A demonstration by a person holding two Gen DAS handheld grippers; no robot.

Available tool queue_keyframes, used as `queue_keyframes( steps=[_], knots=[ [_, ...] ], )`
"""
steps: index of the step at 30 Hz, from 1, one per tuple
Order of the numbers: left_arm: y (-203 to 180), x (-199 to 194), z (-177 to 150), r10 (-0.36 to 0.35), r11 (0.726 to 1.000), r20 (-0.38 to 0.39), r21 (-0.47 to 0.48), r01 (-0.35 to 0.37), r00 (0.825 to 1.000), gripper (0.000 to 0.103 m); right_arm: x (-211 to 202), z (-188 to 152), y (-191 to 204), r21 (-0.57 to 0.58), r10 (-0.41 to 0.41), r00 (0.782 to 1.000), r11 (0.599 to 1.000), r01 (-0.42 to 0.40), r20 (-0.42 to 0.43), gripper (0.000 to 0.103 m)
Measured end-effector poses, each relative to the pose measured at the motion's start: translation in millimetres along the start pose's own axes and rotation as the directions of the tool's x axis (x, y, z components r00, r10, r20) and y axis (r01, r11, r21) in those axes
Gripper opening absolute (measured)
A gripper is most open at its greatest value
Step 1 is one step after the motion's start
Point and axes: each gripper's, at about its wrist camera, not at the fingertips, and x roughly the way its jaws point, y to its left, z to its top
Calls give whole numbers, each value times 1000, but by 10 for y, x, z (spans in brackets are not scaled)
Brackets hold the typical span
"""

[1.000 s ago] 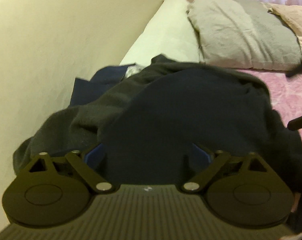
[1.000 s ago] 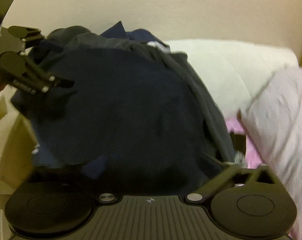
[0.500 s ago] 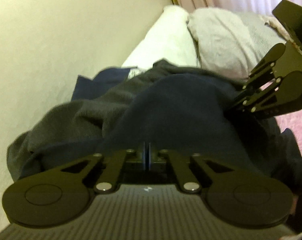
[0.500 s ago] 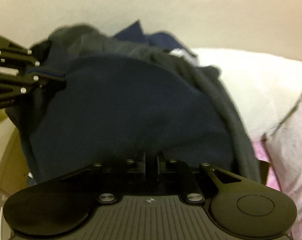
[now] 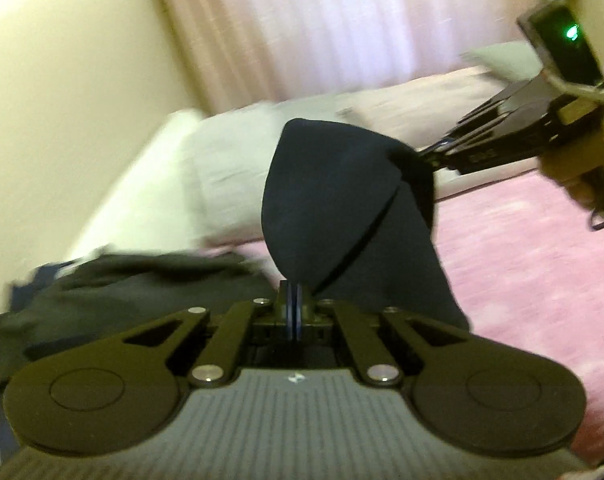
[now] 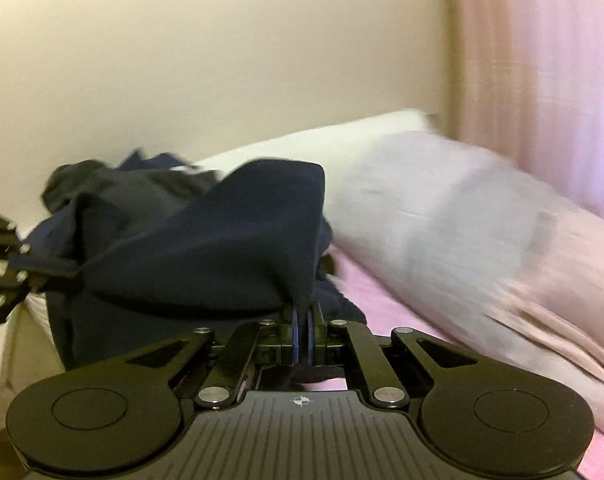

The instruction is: Fold clothes

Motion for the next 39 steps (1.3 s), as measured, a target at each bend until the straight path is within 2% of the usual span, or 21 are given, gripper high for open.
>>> queue_keyframes(
  steps=[2, 4, 6, 8, 10, 11, 13, 14, 15, 16, 17, 18, 20, 23, 26, 28, 30, 32, 35, 38, 39],
  knots=[
    [-773, -102, 187, -85, 996, 24, 31, 84, 996, 0, -571, -300, -306, 36, -76, 997, 996, 76, 8, 2],
    [-1570, -203, 373, -174, 983, 44, 67, 170, 984, 0, -1172, -618, -664, 78, -155, 988, 985, 154, 8, 2],
    [-2380, -237, 511, -297, 952, 34, 91, 293, 954, 0, -1717, -968, -889, 124, -244, 970, 962, 244, -11, 3],
    [-3221, -237, 623, -421, 901, 5, 114, 418, 907, 0, -2308, -1450, -1144, 186, -334, 940, 922, 340, -66, 3],
    [-4084, -176, 668, -525, 835, -75, 146, 531, 848, 1, -2799, -1976, -1400, 263, -405, 900, 861, 435, -161, 3],
    [-4440, -152, 661, -574, 795, -118, 154, 586, 810, 5, -3008, -2255, -1528, 304, -431, 874, 822, 482, -223, 3],
    [-4872, -115, 612, -629, 740, -177, 164, 652, 757, 10, -3409, -2799, -1761, 369, -466, 814, 730, 575, -345, 3],
    [-5062, -96, 586, -650, 714, -203, 168, 680, 732, 15, -3513, -2983, -1750, 382, -480, 785, 692, 613, -391, 7],
    [-5186, -75, 547, -655, 702, -222, 175, 690, 722, 17, -3612, -3125, -1744, 388, -494, 760, 660, 644, -422, 28],
    [-5278, -53, 502, -652, 697, -238, 184, 693, 720, 25, -3709, -3259, -1734, 395, -505, 737, 628, 671, -449, 52],
    [-5306, 12, 469, -649, 696, -254, 184, 694, 717, 30, -3801, -3353, -1706, 415, -518, 724, 596, 687, -455, 98],
    [-5305, 96, 442, -645, 696, -270, 178, 696, 715, 31, -3878, -3428, -1673, 435, -529, 714, 567, 699, -459, 102],
    [-5277, 277, 335, -621, 709, -300, 177, 682, 724, 38, -3892, -3452, -1611, 458, -516, 718, 553, 696, -468, 102],
    [-5178, 642, 223, -579, 733, -335, 187, 654, 744, 41, -3741, -3478, -1650, 481, -484, 719, 536, 694, -499, 102],
    [-5152, 1024, 251, -556, 738, -349, 209, 641, 754, 45, -3567, -3502, -1764, 499, -460, 713, 510, 700, -530, 102],
    [-5151, 1274, 278, -546, 740, -348, 225, 634, 762, 50, -3473, -3579, -1865, 495, -454, 701, 499, 711, -550, 102],
    [-5188, 1568, 333, -539, 748, -348, 221, 626, 767, 50, -3416, -3691, -2011, 486, -454, 686, 487, 725, -569, 102],
    [-5272, 1905, 426, -536, 757, -353, 202, 622, 767, 51, -3380, -3843, -2185, 488, -458, 664, 452, 746, -591, 102],
    [-5493, 2348, 622, -540, 760, -357, 183, 624, 762, 51, -3406, -4099, -2522, 542, -454, 663, 383, 748, -595, 102],
    [-5840, 2758, 808, -576, 747, -358, 133, 651, 735, 53, -3437, -4385, -2897, 607, -420, 701, 354, 712, -577, 102],
    [-5989, 2890, 855, -592, 741, -364, 103, 663, 718, 54, -3447, -4481, -3022, 628, -409, 713, 344, 699, -570, 102]
  ],
)
